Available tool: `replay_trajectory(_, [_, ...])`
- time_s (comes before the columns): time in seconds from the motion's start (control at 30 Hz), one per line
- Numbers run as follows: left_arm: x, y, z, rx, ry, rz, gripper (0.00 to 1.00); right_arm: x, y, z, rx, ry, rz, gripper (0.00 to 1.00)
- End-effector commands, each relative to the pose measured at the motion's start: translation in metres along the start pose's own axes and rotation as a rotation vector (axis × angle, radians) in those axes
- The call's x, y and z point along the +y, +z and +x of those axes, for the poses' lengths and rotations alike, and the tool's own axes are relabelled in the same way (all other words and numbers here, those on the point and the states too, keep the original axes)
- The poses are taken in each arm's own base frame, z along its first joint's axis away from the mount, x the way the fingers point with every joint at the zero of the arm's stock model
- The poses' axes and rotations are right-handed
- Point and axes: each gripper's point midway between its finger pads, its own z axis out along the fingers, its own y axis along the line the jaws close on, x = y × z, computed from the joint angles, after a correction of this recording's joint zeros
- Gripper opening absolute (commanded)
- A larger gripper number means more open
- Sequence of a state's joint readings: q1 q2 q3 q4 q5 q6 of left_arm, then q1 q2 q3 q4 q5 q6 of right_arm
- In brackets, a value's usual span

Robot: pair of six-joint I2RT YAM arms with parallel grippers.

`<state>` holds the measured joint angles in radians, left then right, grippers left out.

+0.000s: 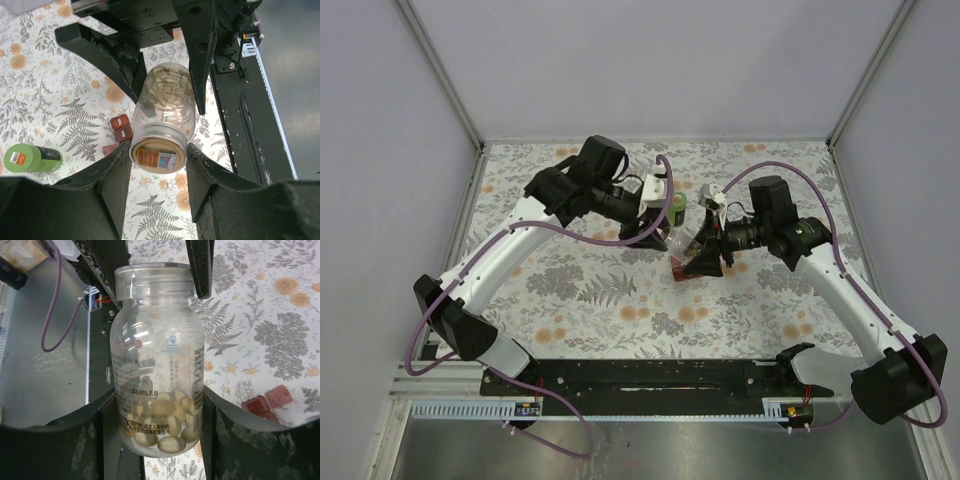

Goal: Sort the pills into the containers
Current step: Unscrew the lid of the pill bottle.

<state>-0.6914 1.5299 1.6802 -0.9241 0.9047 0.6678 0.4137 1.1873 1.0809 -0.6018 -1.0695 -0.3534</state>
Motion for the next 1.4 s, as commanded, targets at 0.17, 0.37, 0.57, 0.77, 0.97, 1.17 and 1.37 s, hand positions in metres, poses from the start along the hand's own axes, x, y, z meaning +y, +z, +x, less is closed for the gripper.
replay_trajectory(0.17, [0.002, 0.003, -0.028, -0.118, -0.189, -0.057, 0.00, -0.024, -0.014, -0.034, -0.062, -0.124, 0.224, 0.00])
replay_trajectory(0.37, [0.020, 0.003, -0.034, -0.149, -0.366, -0.166, 0.00, -0.033, -0.022, -0.047, -0.076, -0.176, 0.313, 0.00])
replay_trajectory(0.57, [0.037, 0.009, -0.041, -0.177, -0.620, -0.219, 0.00, -0.043, -0.028, -0.058, -0.090, -0.220, 0.389, 0.00])
replay_trajectory(0.77, [0.048, 0.011, -0.035, -0.166, -0.758, -0.292, 0.00, -0.052, -0.035, -0.063, -0.106, -0.253, 0.470, 0.00])
replay_trajectory(0.97, [0.053, 0.011, -0.023, -0.155, -0.872, -0.357, 0.05, -0.063, -0.043, -0.066, -0.113, -0.246, 0.555, 0.00])
replay_trajectory(1.17, [0.053, 0.011, -0.017, -0.140, -0.935, -0.385, 0.23, -0.071, -0.047, -0.067, -0.120, -0.237, 0.605, 0.00])
replay_trajectory(1.37, [0.050, 0.006, -0.024, -0.162, -0.912, -0.385, 0.71, -0.067, -0.046, -0.067, -0.122, -0.238, 0.588, 0.00])
